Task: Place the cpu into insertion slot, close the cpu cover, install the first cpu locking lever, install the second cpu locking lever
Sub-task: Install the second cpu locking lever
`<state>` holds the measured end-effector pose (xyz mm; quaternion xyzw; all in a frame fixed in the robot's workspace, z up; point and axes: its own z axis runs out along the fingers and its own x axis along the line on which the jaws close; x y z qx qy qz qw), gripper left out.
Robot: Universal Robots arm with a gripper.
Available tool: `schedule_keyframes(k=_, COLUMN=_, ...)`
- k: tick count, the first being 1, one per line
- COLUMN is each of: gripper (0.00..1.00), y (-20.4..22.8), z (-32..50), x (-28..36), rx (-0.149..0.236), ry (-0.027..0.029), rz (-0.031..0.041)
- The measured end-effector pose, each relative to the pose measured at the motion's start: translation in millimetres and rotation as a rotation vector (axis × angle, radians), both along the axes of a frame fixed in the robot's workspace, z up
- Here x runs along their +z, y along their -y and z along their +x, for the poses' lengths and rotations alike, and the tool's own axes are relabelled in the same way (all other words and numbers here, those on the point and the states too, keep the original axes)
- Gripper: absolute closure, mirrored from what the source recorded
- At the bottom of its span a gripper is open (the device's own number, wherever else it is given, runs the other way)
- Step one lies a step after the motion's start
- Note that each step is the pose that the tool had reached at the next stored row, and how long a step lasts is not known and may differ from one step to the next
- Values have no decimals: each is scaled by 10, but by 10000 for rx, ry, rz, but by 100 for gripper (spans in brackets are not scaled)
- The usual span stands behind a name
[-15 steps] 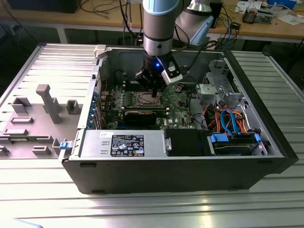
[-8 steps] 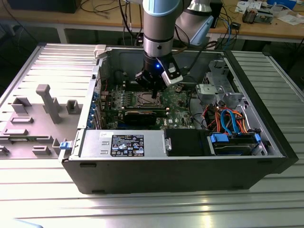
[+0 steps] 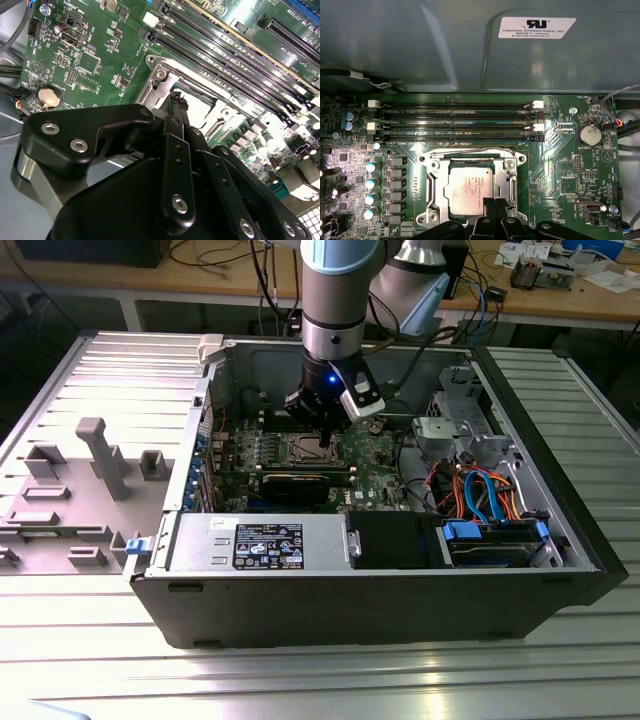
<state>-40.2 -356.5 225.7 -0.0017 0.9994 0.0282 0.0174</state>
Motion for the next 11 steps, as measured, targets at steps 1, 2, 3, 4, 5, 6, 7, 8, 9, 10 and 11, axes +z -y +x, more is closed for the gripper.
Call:
schedule_keyframes(k=1, gripper=89, y=0, z=0, x=0, rx=0, ry=0, rz=0)
schedule_keyframes(k=2, gripper=89, y=1, z=0, x=0, rx=0, ry=0, rz=0)
schedule_keyframes(k=3, gripper=89, y=7, z=0, x=0, rx=1, ry=0, rz=0)
schedule_keyframes(k=4, gripper=89, y=10, z=0, x=0, rx=0, ry=0, rz=0)
schedule_keyframes(k=5, gripper=89, y=14, z=0, x=0, rx=0, ry=0, rz=0)
schedule_keyframes(k=6, gripper=89, y=26, z=0, x=0, rx=0, ry=0, rz=0)
schedule_keyframes(k=7, gripper=89, y=37, z=0, x=0, rx=0, ry=0, rz=1)
schedule_keyframes(k=8, gripper=89, y=50, z=0, x=0, rx=0, ry=0, rz=1)
schedule_keyframes(k=9, gripper=89, y=69, z=0, x=0, rx=0, ry=0, rz=0)
schedule_keyframes(k=10, gripper=89, y=78, z=0, x=0, rx=0, ry=0, rz=0)
schedule_keyframes(k=11, gripper=89, y=78, z=0, x=0, rx=-2, ry=0, rz=0)
